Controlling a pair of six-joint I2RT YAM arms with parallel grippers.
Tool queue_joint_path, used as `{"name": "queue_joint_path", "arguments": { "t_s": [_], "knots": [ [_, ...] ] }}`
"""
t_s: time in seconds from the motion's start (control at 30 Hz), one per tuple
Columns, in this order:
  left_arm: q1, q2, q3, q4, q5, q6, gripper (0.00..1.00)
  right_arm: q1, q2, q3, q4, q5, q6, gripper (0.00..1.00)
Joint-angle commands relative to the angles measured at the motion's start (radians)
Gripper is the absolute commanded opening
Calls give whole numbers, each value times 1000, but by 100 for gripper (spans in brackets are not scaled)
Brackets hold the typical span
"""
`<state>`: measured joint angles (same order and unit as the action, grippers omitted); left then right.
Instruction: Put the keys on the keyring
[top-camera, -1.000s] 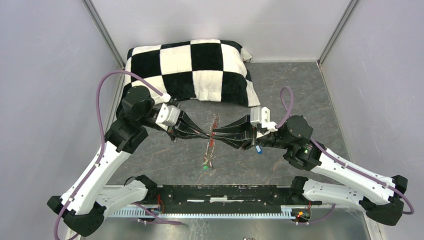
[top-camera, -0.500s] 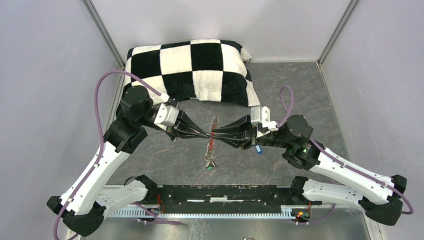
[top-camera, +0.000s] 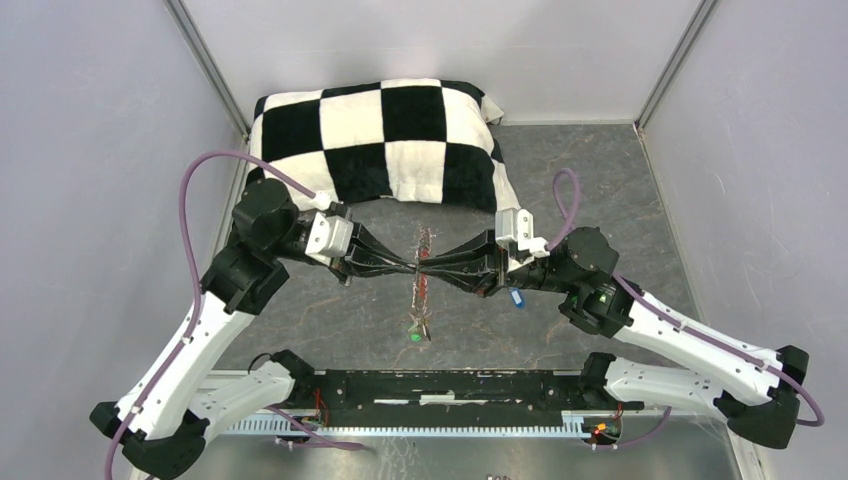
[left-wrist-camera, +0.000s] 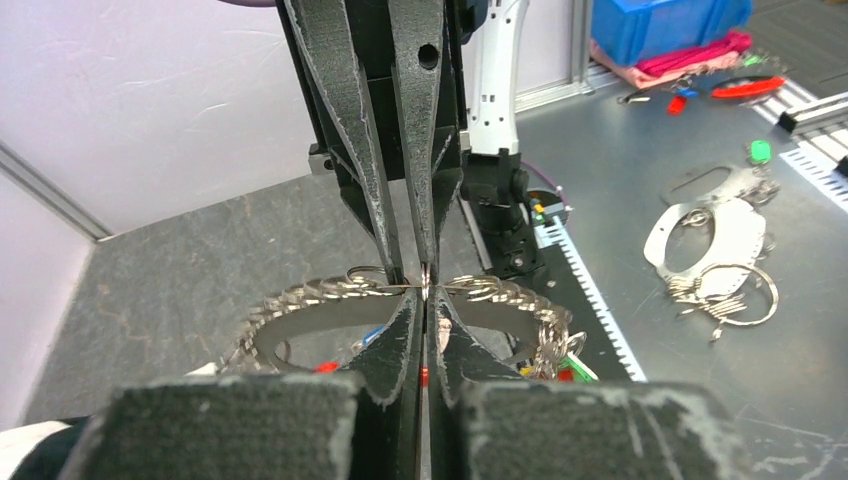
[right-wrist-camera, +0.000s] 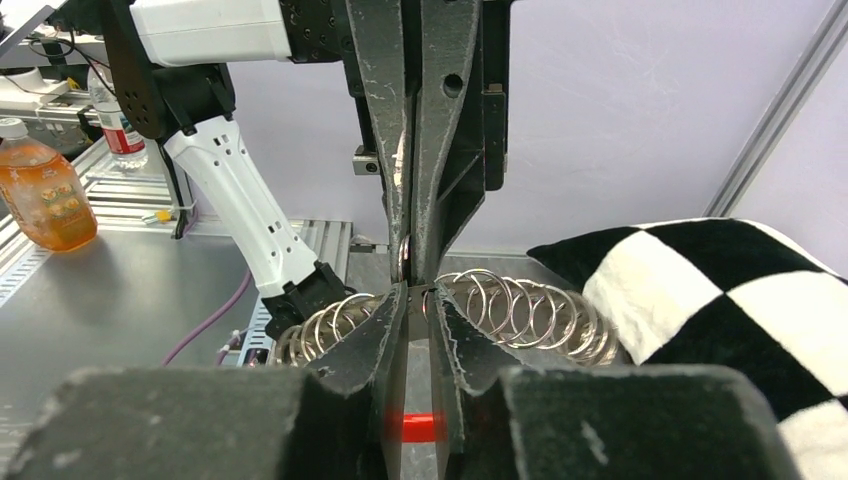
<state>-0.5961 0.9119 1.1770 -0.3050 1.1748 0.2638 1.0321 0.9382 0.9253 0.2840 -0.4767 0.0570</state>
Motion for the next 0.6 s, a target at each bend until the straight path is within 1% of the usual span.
{"name": "queue_joint_path", "arguments": {
  "t_s": [0.0,0.13,0.2,0.27,0.33,0.4,0.57],
  "knots": [
    [-10,-10,-15,40,-57,139,2,11,21,29,16,-6,-5,19],
    [-10,-27,14,27,-40,365,2,11,-36,51,-93,80,-80,29],
    [-10,-19,45,29,-26,424,2,11,-59,61,-119,122,-82,32],
    [-10,-3,82,-9,6,499,2,10,-65,78,-133,152,-65,33],
    [-11,8,101,-18,31,535,2,11,-59,94,-128,166,-32,34],
    [-11,11,103,-17,34,564,2,11,-43,118,-125,142,-8,35],
    [-12,-2,84,-33,34,592,2,9,-9,191,-191,97,-15,35]
  ]
}}
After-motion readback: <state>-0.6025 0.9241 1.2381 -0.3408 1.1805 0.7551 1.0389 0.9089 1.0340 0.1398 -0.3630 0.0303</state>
